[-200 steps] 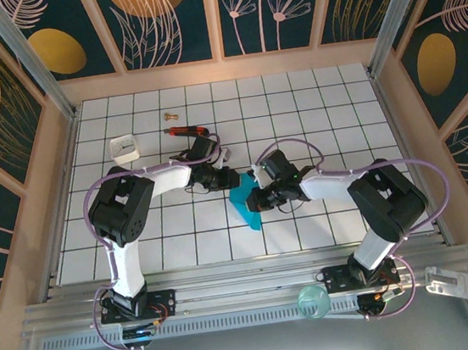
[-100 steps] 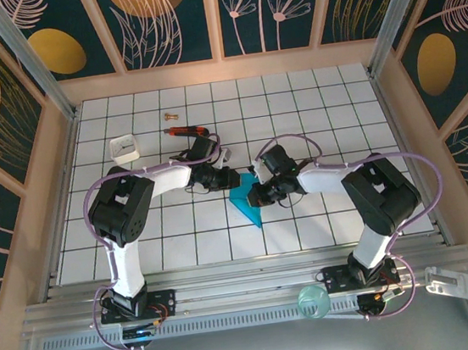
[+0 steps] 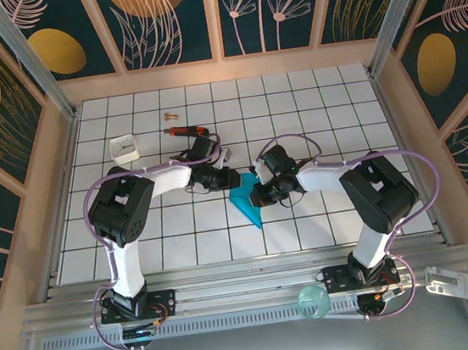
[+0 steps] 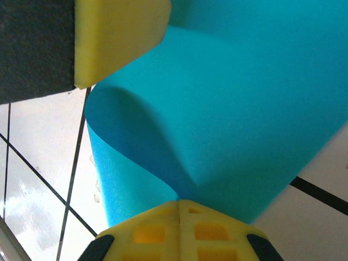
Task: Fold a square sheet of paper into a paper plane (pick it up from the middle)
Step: Third fold the triangle at the center of the table.
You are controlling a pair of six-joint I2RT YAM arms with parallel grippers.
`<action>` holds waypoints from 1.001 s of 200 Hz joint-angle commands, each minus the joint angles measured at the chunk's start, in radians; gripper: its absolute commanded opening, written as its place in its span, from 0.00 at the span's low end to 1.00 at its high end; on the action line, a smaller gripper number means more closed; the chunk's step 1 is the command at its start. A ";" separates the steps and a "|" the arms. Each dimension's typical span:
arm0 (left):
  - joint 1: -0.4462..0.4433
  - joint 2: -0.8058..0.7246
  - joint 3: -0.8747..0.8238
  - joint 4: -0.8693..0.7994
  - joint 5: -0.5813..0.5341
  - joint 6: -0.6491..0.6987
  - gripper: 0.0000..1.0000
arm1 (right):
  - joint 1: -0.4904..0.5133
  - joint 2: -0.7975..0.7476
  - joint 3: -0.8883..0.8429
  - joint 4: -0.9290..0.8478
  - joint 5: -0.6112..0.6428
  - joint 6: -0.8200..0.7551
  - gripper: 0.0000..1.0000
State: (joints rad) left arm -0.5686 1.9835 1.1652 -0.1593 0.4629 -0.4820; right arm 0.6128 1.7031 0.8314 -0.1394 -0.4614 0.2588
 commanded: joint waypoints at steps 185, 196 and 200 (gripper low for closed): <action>0.001 0.029 -0.024 -0.066 -0.064 0.022 0.35 | -0.015 0.046 0.011 -0.022 0.041 -0.034 0.03; 0.001 0.030 -0.022 -0.066 -0.063 0.022 0.35 | -0.016 0.048 0.012 -0.020 0.037 -0.033 0.03; 0.001 0.030 -0.022 -0.066 -0.063 0.022 0.35 | -0.015 0.048 0.013 -0.021 0.036 -0.032 0.03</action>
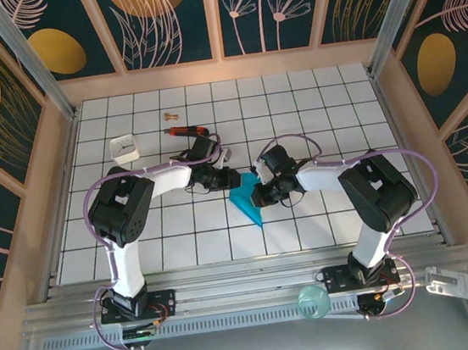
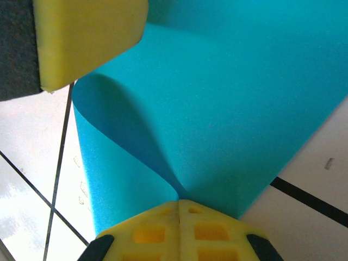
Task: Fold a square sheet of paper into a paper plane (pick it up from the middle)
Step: Third fold the triangle at the center of the table.
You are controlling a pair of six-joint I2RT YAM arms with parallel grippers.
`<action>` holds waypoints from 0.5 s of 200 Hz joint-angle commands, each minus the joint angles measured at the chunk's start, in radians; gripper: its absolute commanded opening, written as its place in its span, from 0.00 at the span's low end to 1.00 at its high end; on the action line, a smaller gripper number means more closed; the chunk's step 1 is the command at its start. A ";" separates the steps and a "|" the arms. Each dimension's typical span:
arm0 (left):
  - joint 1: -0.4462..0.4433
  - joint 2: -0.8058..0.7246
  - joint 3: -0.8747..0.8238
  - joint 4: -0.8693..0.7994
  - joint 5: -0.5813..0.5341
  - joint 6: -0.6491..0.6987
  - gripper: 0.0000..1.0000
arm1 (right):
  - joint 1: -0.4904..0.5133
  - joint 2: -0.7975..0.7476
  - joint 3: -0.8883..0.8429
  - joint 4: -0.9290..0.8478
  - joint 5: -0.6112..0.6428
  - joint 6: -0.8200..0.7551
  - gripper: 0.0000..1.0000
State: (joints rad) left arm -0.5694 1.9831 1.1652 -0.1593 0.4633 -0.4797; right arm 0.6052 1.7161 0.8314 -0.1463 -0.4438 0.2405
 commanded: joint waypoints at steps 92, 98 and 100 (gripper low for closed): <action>0.003 0.027 -0.023 -0.066 -0.063 0.017 0.36 | -0.006 0.038 0.014 -0.007 0.002 0.011 0.03; 0.002 0.026 -0.024 -0.066 -0.063 0.018 0.36 | -0.007 0.036 0.015 -0.007 0.000 0.012 0.03; 0.002 0.026 -0.025 -0.066 -0.064 0.018 0.36 | -0.006 0.036 0.014 -0.007 -0.001 0.014 0.03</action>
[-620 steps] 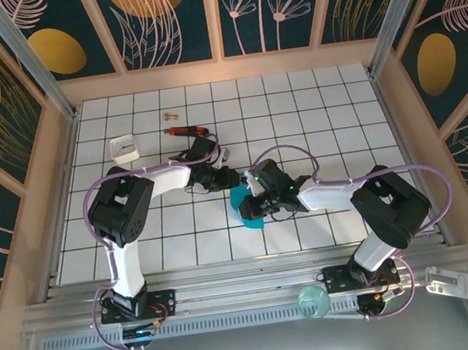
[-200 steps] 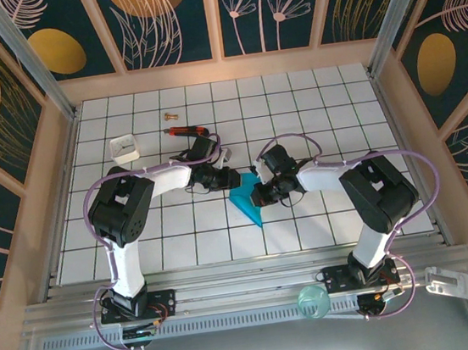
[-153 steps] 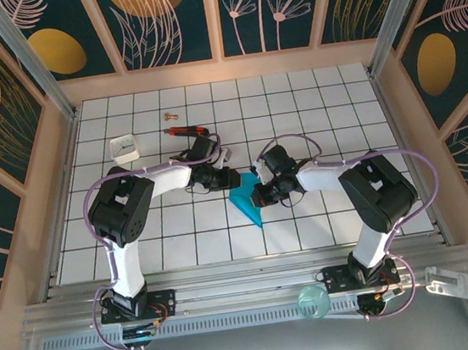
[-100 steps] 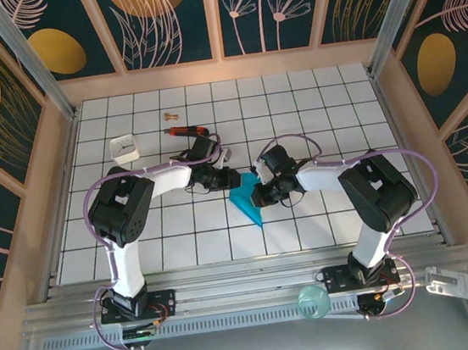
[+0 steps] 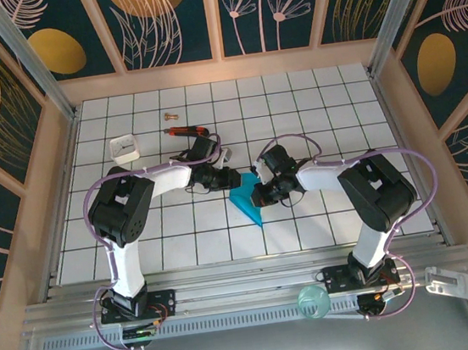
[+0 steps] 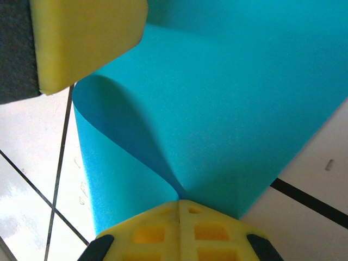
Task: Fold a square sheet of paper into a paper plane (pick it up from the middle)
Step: Third fold the triangle at the center of the table.
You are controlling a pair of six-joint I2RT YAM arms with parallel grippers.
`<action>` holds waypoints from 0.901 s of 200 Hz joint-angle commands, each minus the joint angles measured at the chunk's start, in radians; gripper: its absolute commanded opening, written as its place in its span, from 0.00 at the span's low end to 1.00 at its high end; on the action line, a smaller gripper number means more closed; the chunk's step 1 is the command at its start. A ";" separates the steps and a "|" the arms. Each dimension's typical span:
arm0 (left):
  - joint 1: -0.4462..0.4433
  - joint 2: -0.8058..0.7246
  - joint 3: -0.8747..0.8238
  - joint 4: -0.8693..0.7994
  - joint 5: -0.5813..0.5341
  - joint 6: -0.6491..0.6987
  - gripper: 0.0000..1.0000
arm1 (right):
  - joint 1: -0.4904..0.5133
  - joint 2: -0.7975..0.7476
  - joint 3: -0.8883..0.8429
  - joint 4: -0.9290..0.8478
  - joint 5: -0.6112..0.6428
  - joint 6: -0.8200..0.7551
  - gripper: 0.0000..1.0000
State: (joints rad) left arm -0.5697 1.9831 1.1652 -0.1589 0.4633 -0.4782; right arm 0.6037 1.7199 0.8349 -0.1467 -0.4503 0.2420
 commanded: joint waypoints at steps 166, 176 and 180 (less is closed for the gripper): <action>0.002 0.020 0.013 -0.063 -0.046 -0.005 0.37 | -0.003 0.045 -0.045 -0.027 0.070 0.030 0.02; 0.003 0.024 0.012 -0.064 -0.045 -0.004 0.37 | -0.001 0.043 -0.040 -0.030 0.070 0.027 0.02; 0.002 0.026 0.011 -0.064 -0.045 -0.003 0.37 | -0.002 0.043 -0.037 -0.031 0.068 0.025 0.02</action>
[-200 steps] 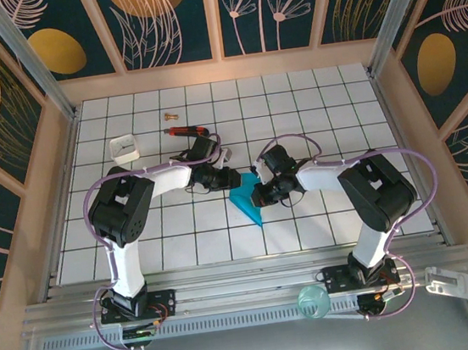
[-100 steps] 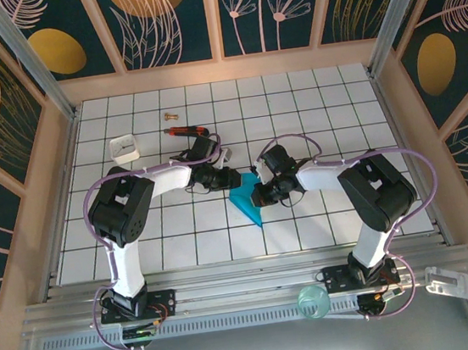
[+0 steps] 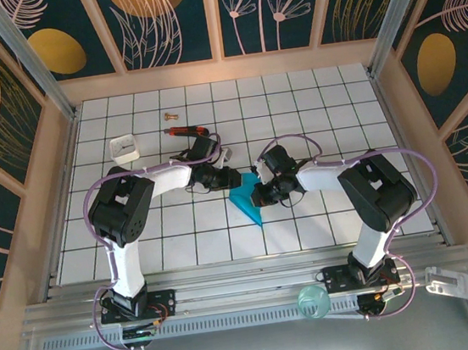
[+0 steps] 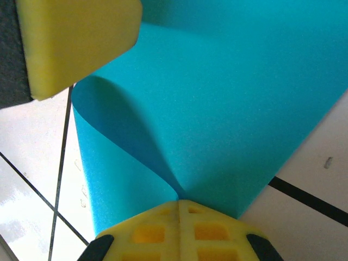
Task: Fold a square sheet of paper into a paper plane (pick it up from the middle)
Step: Third fold the triangle at the center of the table.
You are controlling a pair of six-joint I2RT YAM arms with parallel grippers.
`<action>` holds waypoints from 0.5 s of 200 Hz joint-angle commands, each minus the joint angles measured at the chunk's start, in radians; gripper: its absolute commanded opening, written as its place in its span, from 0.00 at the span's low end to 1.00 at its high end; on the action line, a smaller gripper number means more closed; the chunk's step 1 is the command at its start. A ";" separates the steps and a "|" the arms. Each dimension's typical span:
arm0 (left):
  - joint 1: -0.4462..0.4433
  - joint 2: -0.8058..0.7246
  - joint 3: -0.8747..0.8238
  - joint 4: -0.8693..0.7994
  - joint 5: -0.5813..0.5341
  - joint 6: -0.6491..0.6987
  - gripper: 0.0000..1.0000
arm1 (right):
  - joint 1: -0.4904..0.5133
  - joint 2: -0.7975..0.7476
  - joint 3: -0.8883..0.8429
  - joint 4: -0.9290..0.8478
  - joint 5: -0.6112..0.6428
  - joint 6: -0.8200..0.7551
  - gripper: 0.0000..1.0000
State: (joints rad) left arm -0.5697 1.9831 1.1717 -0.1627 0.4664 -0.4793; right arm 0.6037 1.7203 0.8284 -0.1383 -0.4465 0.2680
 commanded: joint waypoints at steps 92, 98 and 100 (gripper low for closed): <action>0.002 -0.007 0.025 -0.043 -0.045 -0.030 0.46 | 0.006 0.033 -0.061 -0.052 0.069 0.004 0.02; 0.002 -0.013 0.028 -0.041 -0.044 -0.036 0.48 | 0.007 0.033 -0.068 -0.052 0.070 0.006 0.02; 0.003 -0.015 0.030 -0.040 -0.044 -0.038 0.48 | 0.008 0.033 -0.070 -0.051 0.071 0.007 0.02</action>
State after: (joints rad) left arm -0.5739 1.9831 1.1816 -0.1665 0.4736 -0.4969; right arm 0.6037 1.7195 0.8196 -0.1272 -0.4469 0.2684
